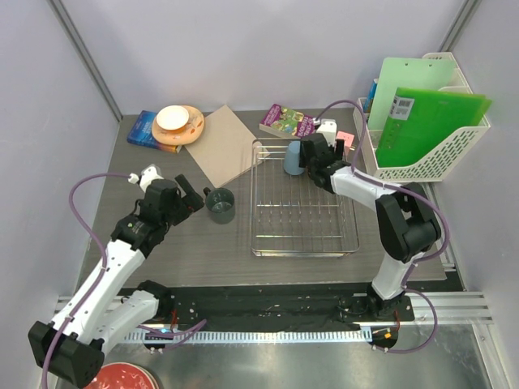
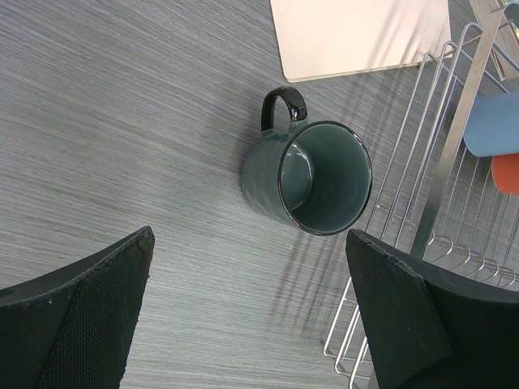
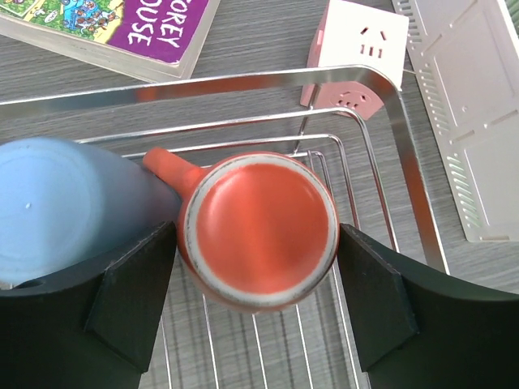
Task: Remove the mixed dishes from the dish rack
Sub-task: Pick up the cup from the dish rack.
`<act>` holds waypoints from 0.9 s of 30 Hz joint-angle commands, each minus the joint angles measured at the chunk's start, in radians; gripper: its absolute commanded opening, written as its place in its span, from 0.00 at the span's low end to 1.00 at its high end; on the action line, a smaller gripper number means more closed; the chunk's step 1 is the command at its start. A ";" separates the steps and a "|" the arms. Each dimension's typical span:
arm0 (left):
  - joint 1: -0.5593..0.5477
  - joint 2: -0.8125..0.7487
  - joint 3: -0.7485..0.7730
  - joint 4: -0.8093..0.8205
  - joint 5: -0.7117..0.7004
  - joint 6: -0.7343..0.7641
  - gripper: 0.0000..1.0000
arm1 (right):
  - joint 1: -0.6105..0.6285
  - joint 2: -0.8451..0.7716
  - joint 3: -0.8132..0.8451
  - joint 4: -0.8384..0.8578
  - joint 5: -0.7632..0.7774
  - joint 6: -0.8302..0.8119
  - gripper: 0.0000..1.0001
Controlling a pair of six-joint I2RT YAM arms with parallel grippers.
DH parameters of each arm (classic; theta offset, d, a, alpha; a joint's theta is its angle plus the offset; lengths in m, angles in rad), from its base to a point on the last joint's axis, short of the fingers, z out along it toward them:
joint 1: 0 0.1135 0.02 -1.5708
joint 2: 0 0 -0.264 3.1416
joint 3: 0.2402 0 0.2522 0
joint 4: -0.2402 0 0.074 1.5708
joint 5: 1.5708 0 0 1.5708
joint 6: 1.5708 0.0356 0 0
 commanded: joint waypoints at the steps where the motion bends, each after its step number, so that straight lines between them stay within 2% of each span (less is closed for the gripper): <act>1: -0.004 -0.001 0.004 0.042 -0.001 0.000 1.00 | -0.012 0.042 0.053 0.051 -0.013 -0.002 0.84; 5: -0.004 0.007 0.002 0.042 0.002 0.000 1.00 | -0.016 0.068 0.050 0.042 -0.012 0.013 0.84; 8: -0.004 0.010 -0.001 0.042 0.009 -0.001 1.00 | -0.024 0.079 0.047 0.025 -0.015 0.024 0.80; 11: -0.002 0.007 -0.003 0.042 0.012 -0.003 1.00 | -0.025 0.068 0.031 0.017 -0.006 0.035 0.65; 12: -0.002 0.005 -0.004 0.042 0.012 -0.003 1.00 | -0.024 0.061 0.021 0.016 -0.003 0.040 0.52; 17: -0.004 -0.004 -0.004 0.044 0.015 -0.004 0.99 | -0.024 -0.004 -0.006 -0.032 0.025 0.073 0.21; 18: -0.002 -0.004 -0.006 0.045 0.019 -0.006 0.99 | -0.024 -0.016 -0.018 -0.041 0.033 0.079 0.07; 19: -0.002 -0.004 -0.003 0.044 0.020 -0.004 0.98 | -0.024 -0.034 -0.025 -0.044 0.037 0.084 0.03; 27: -0.004 0.010 0.004 0.057 0.038 -0.017 0.97 | -0.024 -0.296 -0.114 -0.106 0.016 0.122 0.01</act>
